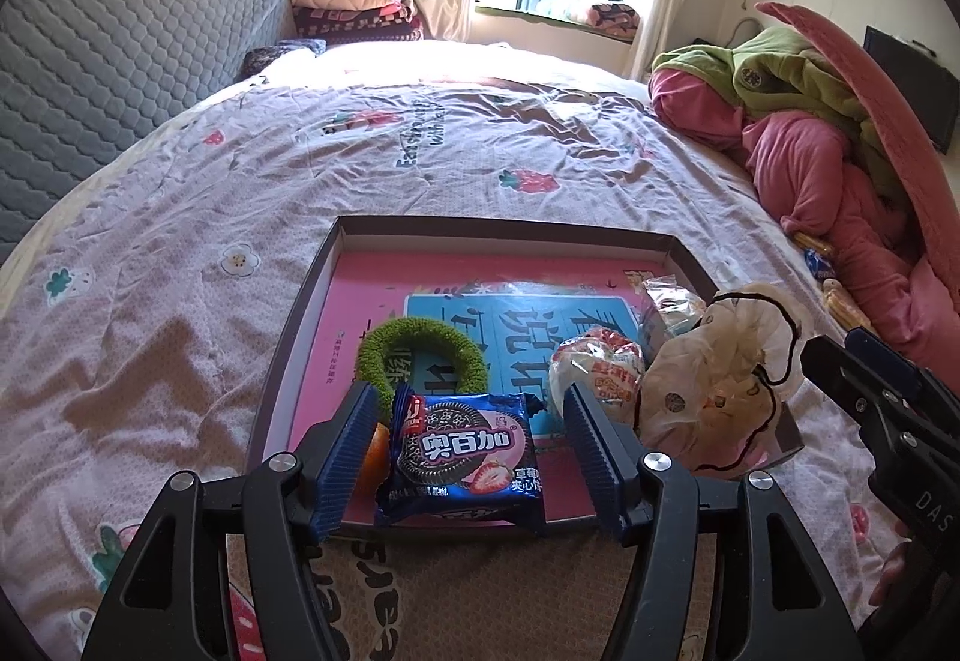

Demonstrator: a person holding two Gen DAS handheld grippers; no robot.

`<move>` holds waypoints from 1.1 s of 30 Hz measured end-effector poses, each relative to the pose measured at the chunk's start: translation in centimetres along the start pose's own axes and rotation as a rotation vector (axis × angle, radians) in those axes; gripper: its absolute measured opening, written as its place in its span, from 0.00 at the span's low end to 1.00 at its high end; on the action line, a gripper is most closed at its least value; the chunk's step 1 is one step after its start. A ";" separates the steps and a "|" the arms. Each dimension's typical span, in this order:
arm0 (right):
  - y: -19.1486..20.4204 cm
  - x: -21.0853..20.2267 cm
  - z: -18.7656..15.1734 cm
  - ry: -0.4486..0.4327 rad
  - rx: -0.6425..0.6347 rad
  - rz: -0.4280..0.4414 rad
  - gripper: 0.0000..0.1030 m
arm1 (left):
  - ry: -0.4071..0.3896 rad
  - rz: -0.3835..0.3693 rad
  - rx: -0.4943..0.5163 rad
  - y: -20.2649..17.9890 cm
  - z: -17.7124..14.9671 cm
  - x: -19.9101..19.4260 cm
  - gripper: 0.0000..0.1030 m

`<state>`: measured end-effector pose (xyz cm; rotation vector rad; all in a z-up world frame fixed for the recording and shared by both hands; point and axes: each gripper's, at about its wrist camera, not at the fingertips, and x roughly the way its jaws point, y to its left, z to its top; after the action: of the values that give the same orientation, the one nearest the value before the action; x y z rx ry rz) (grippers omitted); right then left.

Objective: Organize objects
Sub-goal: 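Open the left gripper to release the cookie packet while the right releases the white bag in the box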

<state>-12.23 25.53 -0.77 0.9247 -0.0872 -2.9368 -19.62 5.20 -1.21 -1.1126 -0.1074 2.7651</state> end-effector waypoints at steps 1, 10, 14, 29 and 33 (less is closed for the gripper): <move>-0.1 -0.2 0.1 -0.003 0.004 -0.001 0.65 | -0.004 0.000 0.001 0.0 0.1 -0.2 0.64; -0.1 -1.6 0.6 -0.030 0.013 0.010 0.65 | -0.033 0.001 0.002 0.2 0.2 -2.1 0.65; 0.2 -2.3 0.8 -0.040 0.008 0.015 0.66 | -0.045 0.009 0.008 0.3 0.2 -2.9 0.66; 2.0 -4.4 0.7 -0.060 -0.032 0.044 0.72 | -0.089 0.061 0.057 -0.3 -0.9 -6.0 0.75; 2.4 -4.7 0.4 -0.054 -0.042 0.056 0.75 | -0.068 0.047 0.049 -0.2 -1.7 -6.2 0.77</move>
<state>-8.49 23.52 2.39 0.8237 -0.0525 -2.9002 -14.01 4.33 1.87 -1.0220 -0.0219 2.8311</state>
